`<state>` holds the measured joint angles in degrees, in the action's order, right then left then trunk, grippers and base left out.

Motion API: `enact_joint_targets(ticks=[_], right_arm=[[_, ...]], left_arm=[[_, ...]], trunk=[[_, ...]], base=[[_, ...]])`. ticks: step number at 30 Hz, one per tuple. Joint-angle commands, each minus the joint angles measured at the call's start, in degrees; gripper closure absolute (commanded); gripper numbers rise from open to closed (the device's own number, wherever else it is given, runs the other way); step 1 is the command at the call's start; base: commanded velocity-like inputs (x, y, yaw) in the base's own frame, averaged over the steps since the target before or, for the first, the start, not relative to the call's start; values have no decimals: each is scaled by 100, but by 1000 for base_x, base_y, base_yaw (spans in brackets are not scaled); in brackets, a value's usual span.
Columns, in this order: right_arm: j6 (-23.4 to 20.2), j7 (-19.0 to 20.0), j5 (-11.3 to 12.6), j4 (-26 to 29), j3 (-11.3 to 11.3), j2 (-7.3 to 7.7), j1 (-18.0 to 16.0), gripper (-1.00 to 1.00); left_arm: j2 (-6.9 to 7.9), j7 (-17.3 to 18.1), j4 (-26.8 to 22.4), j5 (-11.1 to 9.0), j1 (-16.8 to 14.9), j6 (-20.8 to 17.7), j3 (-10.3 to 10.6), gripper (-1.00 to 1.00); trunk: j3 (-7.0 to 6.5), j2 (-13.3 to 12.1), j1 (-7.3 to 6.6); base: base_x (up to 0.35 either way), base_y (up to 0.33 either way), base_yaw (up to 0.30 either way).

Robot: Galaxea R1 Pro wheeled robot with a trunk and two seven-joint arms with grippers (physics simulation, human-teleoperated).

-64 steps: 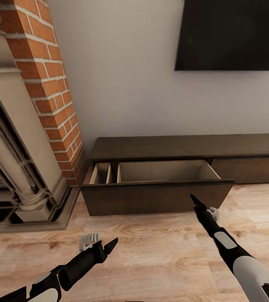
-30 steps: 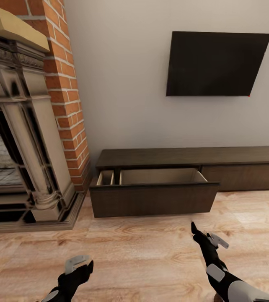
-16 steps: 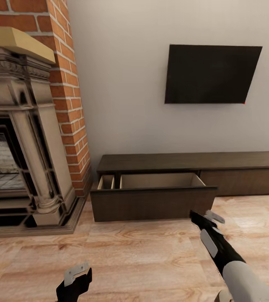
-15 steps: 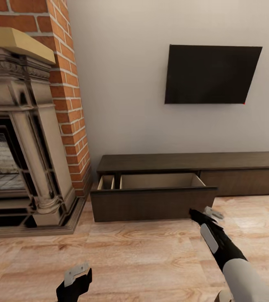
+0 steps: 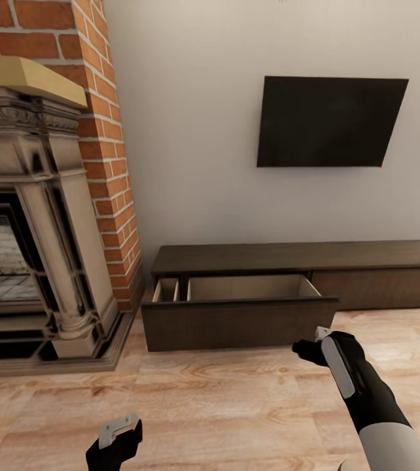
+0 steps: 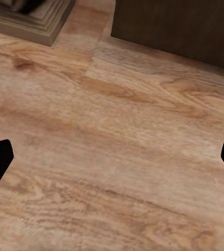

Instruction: Place each of the two pumpkins and all three candles from the living room inside a cabinet in the living room (use any cabinet), then make sure every cabinet is closed, and position the cauldron so it is next to a table in the living room.

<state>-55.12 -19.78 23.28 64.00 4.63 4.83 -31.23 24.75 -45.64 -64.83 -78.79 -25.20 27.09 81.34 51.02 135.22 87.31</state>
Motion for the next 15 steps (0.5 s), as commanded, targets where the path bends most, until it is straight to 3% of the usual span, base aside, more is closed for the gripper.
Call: enact_joint_targets(ticks=[1, 5, 11, 15], right_arm=[[-42, -48, 91, 13, -2, -20, 1, -100], [-61, -48, 147, 24, 7, -88, 5, -100], [-49, -70, 107, -9, 6, -93, 18, -100], [-20, -70, 106, -31, -2, -108, 66, -100]], left_arm=[[3, -69, -10, -23, -11, 26, 23, -100], [3, -284, -12, -26, -9, 31, 23, -100], [-9, -290, 22, -58, -10, 25, 26, -100], [-13, -287, 110, -65, -11, 25, 23, -100]], trunk=[[-12, -39, -24], [-48, -119, -68], [-48, -119, -68], [-48, -119, -68]], base=[[0, 0, 0], [0, 0, 0], [0, 0, -3], [0, 0, -174]])
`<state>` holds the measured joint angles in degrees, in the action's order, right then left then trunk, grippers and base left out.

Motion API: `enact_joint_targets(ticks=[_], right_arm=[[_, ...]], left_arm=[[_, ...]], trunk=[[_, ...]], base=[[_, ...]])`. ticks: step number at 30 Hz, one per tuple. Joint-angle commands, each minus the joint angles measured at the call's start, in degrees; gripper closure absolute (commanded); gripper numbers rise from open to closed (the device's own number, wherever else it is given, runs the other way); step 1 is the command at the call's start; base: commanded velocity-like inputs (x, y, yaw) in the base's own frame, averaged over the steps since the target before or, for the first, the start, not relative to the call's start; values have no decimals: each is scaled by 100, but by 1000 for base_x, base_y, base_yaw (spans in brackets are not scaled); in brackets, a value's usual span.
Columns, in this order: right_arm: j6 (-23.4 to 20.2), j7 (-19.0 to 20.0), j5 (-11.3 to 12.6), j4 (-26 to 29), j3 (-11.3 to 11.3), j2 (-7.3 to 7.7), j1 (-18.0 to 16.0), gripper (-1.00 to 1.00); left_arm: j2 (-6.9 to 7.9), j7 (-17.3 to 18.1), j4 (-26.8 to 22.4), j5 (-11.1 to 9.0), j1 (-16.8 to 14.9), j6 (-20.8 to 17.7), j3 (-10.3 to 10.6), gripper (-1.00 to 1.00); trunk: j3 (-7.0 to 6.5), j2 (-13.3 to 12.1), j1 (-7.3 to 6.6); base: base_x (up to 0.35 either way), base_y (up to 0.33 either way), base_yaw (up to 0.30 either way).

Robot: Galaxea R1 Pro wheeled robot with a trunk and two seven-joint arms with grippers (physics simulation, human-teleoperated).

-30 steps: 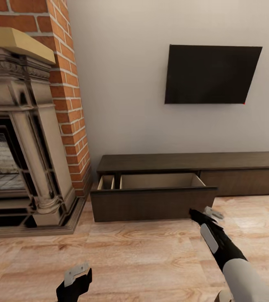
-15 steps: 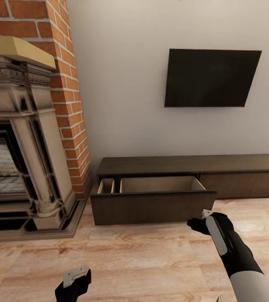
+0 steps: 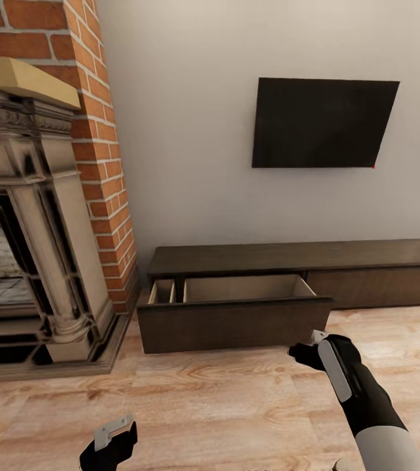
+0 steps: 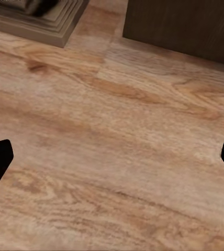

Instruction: Place each of the two pumpkins and all three candles from the living room inside a cabinet in the living room (use any cabinet), then make sure every cabinet is closed, and position the cauldron so it is next to a table in the living room.

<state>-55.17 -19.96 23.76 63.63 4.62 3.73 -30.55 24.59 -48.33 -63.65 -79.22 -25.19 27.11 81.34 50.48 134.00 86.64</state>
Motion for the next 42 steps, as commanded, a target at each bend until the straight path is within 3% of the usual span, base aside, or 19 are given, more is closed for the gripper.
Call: enact_joint_targets(ticks=[1, 7, 20, 21, 24, 25, 26, 29, 30, 32, 33, 34, 35, 37, 38, 39, 42], right_arm=[[29, -47, 59, 0, -2, -1, 10, -100], [112, -44, 58, -145, -10, -4, 24, -100], [266, -27, 50, -321, -49, -4, 29, -100], [305, -21, 42, -374, -110, -4, 30, -100], [519, -18, 12, -588, -576, 0, 31, -100], [715, -17, 1, -736, -935, 2, 31, -100], [832, -17, -4, -815, -1128, 5, 31, -100], [1000, -13, -9, -911, -1385, 5, 31, -100], [1033, -11, -10, -928, -1432, 5, 31, -100], [1166, -9, -11, -945, -1494, 5, 31, -100], [1259, -8, -13, -952, -1509, 5, 31, -100], [1298, -8, -15, -954, -1515, 8, 30, -100], [1312, -8, -16, -955, -1517, 9, 30, -100], [1346, -8, -19, -960, -1522, 15, 31, -100], [1350, -8, -21, -963, -1522, 16, 31, -100], [1360, -8, -24, -974, -1522, 18, 29, -100], [1397, -8, -44, -1063, -1518, 25, 25, -100]], left_arm=[[2, -13, 9, -23, -12, 23, 23, -100], [2, -10, 26, -23, -9, 23, 22, -100], [4, -18, -7, 9, -10, 27, 29, -100], [7, -15, -26, 14, -11, 29, 26, -100], [12, -8, -88, 18, -10, 31, 23, -100], [14, -3, -176, 19, -11, 29, 10, -100], [18, 1, -268, 21, -11, 27, -11, -100], [56, 6, -567, 24, -12, -7, -122, -100], [88, 5, -719, 26, -12, -53, -246, -100], [181, 1, -1310, 28, -9, -574, -853, -100], [271, 0, -1774, 27, -10, -1197, -1411, -100], [314, -3, -2064, 25, -11, -1665, -1825, -100], [327, -6, -2192, 24, -11, -1902, -2035, -100], [347, -9, -2561, 16, -10, -2757, -2837, -100], [341, -9, -2627, 11, -10, -2940, -3010, -100], [323, -6, -2728, 5, -11, -3258, -3314, -100], [274, 0, -2834, -3, -11, -3656, -3733, -100]], trunk=[[6, 3, -1], [6, 3, -1], [6, 3, -1], [6, 3, -1], [6, 3, -1], [6, 3, -1], [6, 3, -1], [6, 3, -1], [6, 3, -1], [6, 3, -1], [6, 3, -1], [6, 3, -1], [6, 3, -1], [6, 3, -1], [6, 3, -1], [6, 3, -1], [6, 3, -1]], base=[[0, 0, -262], [-75, 0, -284], [-303, 0, -296], [-155, 0, -294], [-71, 0, -246], [-26, 0, -113], [-17, 0, -73], [-8, 0, -33], [-3, 0, -15], [-1, 0, -6], [-1, 0, -3], [0, 0, -2], [0, 0, -1], [0, 0, 0], [0, 0, 0], [0, 0, 0], [0, 0, 0]])
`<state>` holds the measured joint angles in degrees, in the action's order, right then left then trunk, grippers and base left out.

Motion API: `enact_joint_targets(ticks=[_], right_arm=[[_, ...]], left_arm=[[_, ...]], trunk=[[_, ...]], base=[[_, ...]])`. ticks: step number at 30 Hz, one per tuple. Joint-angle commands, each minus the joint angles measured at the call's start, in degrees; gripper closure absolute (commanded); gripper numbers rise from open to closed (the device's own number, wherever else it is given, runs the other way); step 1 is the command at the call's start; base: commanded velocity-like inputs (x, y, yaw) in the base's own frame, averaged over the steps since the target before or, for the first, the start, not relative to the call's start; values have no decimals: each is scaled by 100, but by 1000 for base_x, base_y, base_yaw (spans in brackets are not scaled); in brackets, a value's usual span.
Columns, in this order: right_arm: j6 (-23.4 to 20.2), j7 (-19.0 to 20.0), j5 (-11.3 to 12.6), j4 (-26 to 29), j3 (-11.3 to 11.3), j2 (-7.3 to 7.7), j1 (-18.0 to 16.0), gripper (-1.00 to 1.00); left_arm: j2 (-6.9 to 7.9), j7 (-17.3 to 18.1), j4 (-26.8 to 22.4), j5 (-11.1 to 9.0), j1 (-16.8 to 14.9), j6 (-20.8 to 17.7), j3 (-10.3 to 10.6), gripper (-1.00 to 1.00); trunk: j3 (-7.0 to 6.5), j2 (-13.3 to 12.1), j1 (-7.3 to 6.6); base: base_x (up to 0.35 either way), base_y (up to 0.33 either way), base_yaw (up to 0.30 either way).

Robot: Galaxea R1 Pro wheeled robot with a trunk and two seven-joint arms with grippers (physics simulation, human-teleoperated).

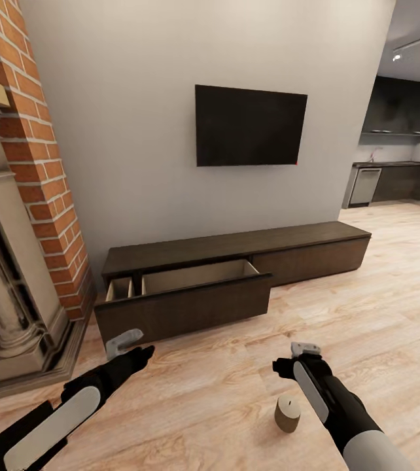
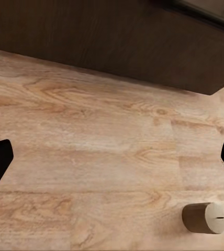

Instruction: Place each of the two pumpkins and all three candles from the living room inside a cabinet in the living room (use any cabinet), then make sure every cabinet is closed, and position the cauldron so it is next to a table in the living room.

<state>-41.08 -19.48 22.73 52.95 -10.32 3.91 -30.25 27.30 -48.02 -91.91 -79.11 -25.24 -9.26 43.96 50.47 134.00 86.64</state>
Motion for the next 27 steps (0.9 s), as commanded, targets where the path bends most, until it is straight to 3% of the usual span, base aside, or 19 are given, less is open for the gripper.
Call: enact_joint_targets(ticks=[1, 3, 7, 15, 17, 18, 19, 27], right_arm=[[58, -56, -9, -138, -21, 10, -7, -100], [212, -56, -165, -376, -17, 9, -14, -100], [507, -56, -418, -798, -15, 7, -32, -100], [628, 6, -496, -1002, -11, 15, -42, -100], [628, 223, -503, -1020, -9, 21, -44, -100], [628, 630, -526, -1090, -6, 105, -49, -100], [628, 790, -534, -1156, -6, 166, -54, -100], [713, 1062, -541, -1515, 3, 310, -293, -100]], left_arm=[[-12, -32, -44, -20, -6, -154, -155, -100], [-19, -33, -42, -46, -5, -222, -226, -100], [11, -39, -32, -38, -7, -253, -143, -100], [23, -54, -29, -35, -5, -261, -95, -100], [22, -57, -29, -33, -6, -261, -82, -100], [21, -58, -29, -34, -7, -261, -69, -100], [21, -58, -29, -34, -6, -261, -66, -100], [13, -58, -29, -34, -4, -261, -58, -100]], trunk=[[6, 3, -1], [6, 3, -1], [24, 43, 21], [168, 364, 197], [204, 444, 241], [222, 484, 263], [240, 524, 285], [383, 845, 460]], base=[[0, 0, 0], [0, 0, 0], [0, 0, 0], [0, 0, 0], [0, 0, 0], [0, 0, 0], [0, 0, 0], [0, 0, 0]])
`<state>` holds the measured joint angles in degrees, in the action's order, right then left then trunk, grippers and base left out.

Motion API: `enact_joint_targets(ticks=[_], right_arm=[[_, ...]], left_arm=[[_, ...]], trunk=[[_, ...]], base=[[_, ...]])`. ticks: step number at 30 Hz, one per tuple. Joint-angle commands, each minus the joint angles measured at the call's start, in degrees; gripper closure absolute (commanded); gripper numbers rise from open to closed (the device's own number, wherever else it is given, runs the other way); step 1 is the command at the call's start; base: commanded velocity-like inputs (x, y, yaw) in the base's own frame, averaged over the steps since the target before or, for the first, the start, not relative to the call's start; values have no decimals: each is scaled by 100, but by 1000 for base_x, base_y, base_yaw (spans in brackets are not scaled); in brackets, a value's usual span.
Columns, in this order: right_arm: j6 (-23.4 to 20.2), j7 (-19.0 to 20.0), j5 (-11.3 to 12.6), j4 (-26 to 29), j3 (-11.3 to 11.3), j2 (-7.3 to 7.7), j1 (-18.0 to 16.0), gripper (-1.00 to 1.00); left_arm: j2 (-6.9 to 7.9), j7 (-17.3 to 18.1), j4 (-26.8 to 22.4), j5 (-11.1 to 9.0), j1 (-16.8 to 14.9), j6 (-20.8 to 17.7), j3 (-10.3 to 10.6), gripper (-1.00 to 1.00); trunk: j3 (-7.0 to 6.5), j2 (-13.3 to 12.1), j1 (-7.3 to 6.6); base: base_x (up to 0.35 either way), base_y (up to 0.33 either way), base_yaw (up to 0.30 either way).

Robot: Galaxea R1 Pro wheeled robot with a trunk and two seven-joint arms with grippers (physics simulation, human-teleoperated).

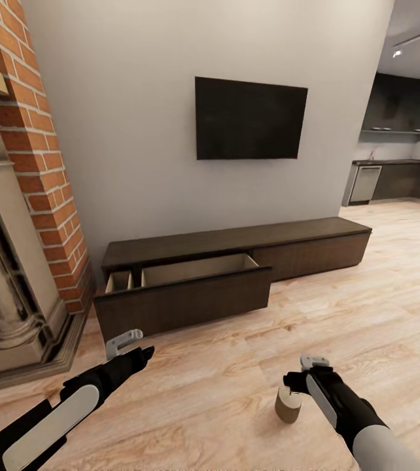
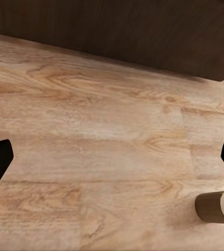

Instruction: Place each of the two pumpkins and all three candles from the living room inside a cabinet in the living room (use any cabinet), then make sure every cabinet is closed, and position the cauldron so it is next to a table in the living room.

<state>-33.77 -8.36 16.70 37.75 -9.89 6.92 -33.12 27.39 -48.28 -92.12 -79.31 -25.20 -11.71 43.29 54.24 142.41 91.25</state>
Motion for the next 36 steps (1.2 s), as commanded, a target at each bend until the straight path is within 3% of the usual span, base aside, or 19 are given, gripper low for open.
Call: enact_joint_targets(ticks=[1, 5, 10, 14, 22, 25, 29, 30, 31, 33, 34, 36], right_arm=[[63, 22, 62, -164, -39, 26, -120, -100], [360, 349, 61, -1149, -46, 87, -780, -100], [513, 450, 55, -1543, -55, 96, -1230, -100], [528, 462, 54, -1613, -59, 94, -1436, -100], [565, 463, 53, -1688, -60, 109, -1537, -100], [821, 466, 57, -1892, -60, 103, -1539, -100], [1186, 466, 9, -2299, -113, 82, -1541, -100], [1318, 466, -33, -2357, -146, 81, -1540, -100], [1362, 466, -40, -2368, -153, 81, -1540, -100], [1404, 466, -49, -2377, -162, 77, -1540, -100], [1428, 466, -54, -2383, -165, 75, -1540, -100], [1551, 466, -60, -2402, -169, 69, -1540, -100]], left_arm=[[3, -32, -8, -13, -8, -15, 17, -100], [3, -26, -8, -1, -8, -15, 102, -100], [3, -24, -14, 3, -10, 13, 124, -100], [3, -24, -14, 3, -10, 18, 128, -100], [-7, -17, -15, 1, -11, 20, 135, -100], [-13, -5, -27, 1, -9, 23, 170, -100], [-8, 14, -54, 10, -9, 264, 285, -100], [7, 27, -58, 26, -10, 784, 621, -100], [12, 31, -62, 39, -11, 1008, 795, -100], [16, 34, -64, 126, -9, 1321, 1021, -100], [16, 36, -66, 266, -10, 1471, 1130, -100], [-1, 23, -67, 935, -11, 1679, 1289, -100]], trunk=[[25, 45, 21], [109, 87, 50], [220, 94, 63], [309, 99, 73], [486, 110, 94], [552, 114, 102], [641, 119, 112], [663, 120, 115], [685, 122, 117], [730, 124, 122], [752, 126, 125], [796, 128, 130]], base=[[0, 0, 0], [0, 0, 0], [0, 0, 0], [0, 0, 0], [0, 0, 0], [0, 0, 0], [0, 0, 0], [0, 0, 0], [0, 0, 0], [0, 0, 0], [0, 0, 0], [0, 0, 0]])
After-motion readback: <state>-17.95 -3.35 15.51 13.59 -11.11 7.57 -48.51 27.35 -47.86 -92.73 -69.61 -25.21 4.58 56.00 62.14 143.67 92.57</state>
